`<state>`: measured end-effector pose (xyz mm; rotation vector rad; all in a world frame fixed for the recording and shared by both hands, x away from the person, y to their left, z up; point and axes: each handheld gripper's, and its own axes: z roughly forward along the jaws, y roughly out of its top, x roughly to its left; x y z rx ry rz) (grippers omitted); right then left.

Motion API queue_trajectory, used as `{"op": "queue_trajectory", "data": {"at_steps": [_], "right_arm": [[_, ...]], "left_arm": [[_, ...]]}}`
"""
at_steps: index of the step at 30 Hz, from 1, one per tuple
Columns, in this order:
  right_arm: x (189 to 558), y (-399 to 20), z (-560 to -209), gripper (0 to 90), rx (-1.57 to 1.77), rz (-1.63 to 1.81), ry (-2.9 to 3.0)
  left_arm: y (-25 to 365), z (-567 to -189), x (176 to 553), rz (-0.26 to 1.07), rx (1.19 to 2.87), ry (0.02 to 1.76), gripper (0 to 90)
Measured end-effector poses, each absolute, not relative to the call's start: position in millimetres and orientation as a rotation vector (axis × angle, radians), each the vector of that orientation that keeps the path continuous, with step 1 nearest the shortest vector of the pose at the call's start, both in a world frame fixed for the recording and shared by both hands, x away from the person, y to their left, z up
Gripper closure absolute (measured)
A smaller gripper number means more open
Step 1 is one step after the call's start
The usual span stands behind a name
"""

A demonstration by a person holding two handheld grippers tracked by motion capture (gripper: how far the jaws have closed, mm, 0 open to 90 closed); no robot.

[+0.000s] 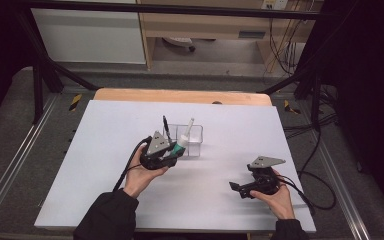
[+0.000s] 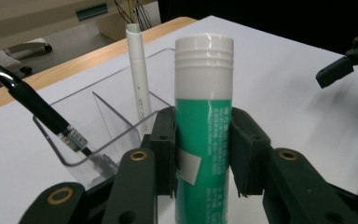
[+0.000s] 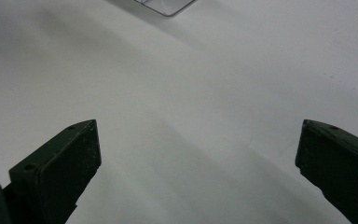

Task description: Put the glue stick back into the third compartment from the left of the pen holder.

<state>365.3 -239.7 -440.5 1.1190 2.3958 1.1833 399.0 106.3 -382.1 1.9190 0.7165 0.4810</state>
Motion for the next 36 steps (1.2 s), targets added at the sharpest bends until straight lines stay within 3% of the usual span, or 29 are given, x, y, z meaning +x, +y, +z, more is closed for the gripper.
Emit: {"op": "queue_trajectory", "data": {"at_steps": [36], "right_arm": [[365,-243,-441,0.8,1.105,1.165,2.398]], "left_arm": [[61,-363,446,0.510,1.825,0.799,65.2]]}}
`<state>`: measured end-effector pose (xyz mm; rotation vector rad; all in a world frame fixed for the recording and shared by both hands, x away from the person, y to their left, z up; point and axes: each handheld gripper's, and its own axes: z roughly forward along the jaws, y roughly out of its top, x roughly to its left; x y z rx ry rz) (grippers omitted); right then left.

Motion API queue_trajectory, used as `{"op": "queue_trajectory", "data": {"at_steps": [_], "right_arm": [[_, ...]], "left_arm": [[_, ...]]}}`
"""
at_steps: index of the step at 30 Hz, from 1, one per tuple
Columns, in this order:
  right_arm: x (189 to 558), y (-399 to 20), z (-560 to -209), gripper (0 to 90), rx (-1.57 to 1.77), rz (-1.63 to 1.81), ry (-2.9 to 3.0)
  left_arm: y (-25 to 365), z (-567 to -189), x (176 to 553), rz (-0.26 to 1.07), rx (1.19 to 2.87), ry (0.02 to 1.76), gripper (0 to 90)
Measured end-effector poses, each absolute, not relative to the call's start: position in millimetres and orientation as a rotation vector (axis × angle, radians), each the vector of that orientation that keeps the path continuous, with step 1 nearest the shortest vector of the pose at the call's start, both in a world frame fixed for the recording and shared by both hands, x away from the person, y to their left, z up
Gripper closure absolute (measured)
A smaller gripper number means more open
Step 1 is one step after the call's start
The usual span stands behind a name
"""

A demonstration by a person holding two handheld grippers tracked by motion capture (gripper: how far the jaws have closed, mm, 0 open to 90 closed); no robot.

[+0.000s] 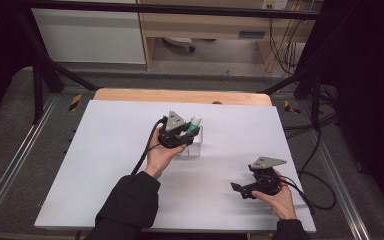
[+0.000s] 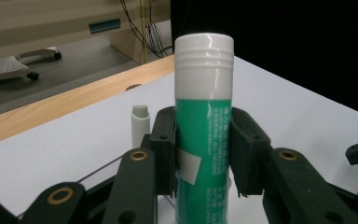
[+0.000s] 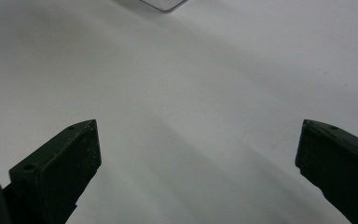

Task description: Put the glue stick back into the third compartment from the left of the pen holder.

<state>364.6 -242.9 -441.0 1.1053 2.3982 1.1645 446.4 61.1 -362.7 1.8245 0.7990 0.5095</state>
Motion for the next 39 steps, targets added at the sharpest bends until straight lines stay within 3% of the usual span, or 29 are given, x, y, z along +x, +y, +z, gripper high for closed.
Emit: {"op": "queue_trajectory", "data": {"at_steps": [39], "right_arm": [[364,-242,-443,0.9,1.083,1.148,2.421]], "left_arm": [[34,-390,472,0.499,1.886,0.803,65.2]]}}
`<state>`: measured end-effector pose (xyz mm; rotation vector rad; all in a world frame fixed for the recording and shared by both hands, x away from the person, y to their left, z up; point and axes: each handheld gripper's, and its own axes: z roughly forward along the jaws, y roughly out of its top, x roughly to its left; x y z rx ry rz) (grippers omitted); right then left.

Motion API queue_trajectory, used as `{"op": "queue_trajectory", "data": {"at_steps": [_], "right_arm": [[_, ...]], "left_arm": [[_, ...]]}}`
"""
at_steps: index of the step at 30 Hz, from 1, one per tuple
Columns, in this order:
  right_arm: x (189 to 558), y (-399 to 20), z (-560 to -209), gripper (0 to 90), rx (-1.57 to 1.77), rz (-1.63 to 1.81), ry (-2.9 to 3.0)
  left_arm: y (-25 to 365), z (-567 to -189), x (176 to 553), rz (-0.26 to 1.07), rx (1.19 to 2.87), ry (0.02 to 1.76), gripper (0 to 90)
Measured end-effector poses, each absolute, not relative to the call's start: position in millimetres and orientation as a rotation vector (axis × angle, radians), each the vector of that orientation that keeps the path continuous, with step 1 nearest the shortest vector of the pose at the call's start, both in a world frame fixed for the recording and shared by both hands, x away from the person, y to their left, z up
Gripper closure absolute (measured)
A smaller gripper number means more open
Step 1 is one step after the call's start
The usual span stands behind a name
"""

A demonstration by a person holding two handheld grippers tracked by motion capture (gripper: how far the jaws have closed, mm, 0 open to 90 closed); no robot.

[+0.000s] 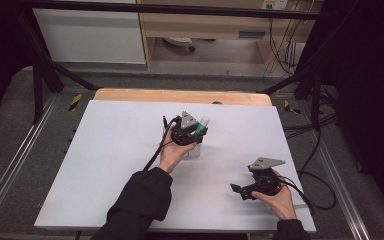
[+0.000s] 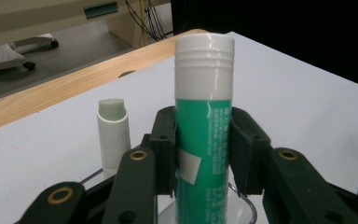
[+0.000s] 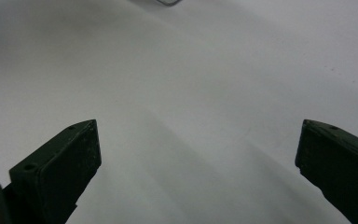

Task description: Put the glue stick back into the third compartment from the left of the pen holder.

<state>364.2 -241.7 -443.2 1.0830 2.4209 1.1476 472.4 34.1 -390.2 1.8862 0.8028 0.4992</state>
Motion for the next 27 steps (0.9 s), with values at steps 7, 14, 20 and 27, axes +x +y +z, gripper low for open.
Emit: {"op": "queue_trajectory", "data": {"at_steps": [7,14,20,27], "right_arm": [[364,-241,-443,0.9,1.091,1.148,2.423],[364,-241,-444,0.8,1.089,1.138,2.434],[364,-240,-445,0.8,1.083,1.129,2.441],[364,-240,-445,0.8,1.086,1.127,2.442]], "left_arm": [[34,-390,470,0.485,1.910,0.796,65.1],[41,-383,466,0.492,1.964,0.781,52.0],[59,-367,455,0.508,1.967,0.772,42.0],[84,-360,443,0.484,2.009,0.798,31.0]]}}
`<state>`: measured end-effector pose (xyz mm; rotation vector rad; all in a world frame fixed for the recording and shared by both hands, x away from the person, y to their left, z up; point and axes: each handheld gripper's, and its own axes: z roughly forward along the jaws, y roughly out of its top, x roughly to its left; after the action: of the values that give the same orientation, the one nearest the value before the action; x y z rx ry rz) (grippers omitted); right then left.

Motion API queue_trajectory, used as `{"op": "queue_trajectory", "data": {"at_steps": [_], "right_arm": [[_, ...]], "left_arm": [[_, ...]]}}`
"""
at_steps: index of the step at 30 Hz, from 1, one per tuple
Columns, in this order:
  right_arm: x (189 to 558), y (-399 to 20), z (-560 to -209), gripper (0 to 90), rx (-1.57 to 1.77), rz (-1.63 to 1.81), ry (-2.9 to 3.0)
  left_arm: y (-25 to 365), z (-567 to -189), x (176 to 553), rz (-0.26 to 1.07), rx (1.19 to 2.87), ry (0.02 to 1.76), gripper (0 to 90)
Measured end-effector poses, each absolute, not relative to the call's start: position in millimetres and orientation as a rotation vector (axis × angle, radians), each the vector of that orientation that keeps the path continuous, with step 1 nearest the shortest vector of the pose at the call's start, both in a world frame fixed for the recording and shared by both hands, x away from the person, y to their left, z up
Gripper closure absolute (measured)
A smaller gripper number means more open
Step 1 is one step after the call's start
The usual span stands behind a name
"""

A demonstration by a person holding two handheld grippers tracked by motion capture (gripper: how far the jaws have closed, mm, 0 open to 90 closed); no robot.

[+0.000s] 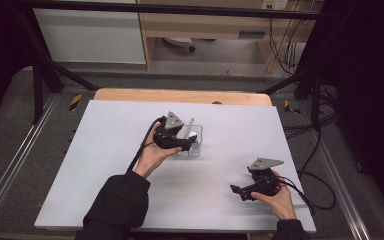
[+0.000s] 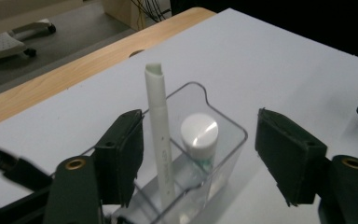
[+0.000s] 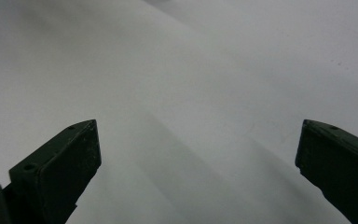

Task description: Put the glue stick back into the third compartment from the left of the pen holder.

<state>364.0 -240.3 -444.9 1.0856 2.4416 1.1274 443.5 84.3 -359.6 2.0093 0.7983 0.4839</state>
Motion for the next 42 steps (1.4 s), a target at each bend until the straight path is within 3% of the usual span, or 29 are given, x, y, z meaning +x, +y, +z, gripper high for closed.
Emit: {"op": "queue_trajectory", "data": {"at_steps": [14,26,42], "right_arm": [[364,-240,-445,0.8,1.095,1.130,2.433],[364,-241,-444,0.8,1.082,1.110,2.433],[363,-240,-446,0.8,1.083,1.091,2.447]], "left_arm": [[136,-372,423,0.464,2.058,0.804,18.0],[176,-407,397,0.442,2.082,0.852,9.0],[233,-443,370,0.421,2.092,0.923,6.6]]}}
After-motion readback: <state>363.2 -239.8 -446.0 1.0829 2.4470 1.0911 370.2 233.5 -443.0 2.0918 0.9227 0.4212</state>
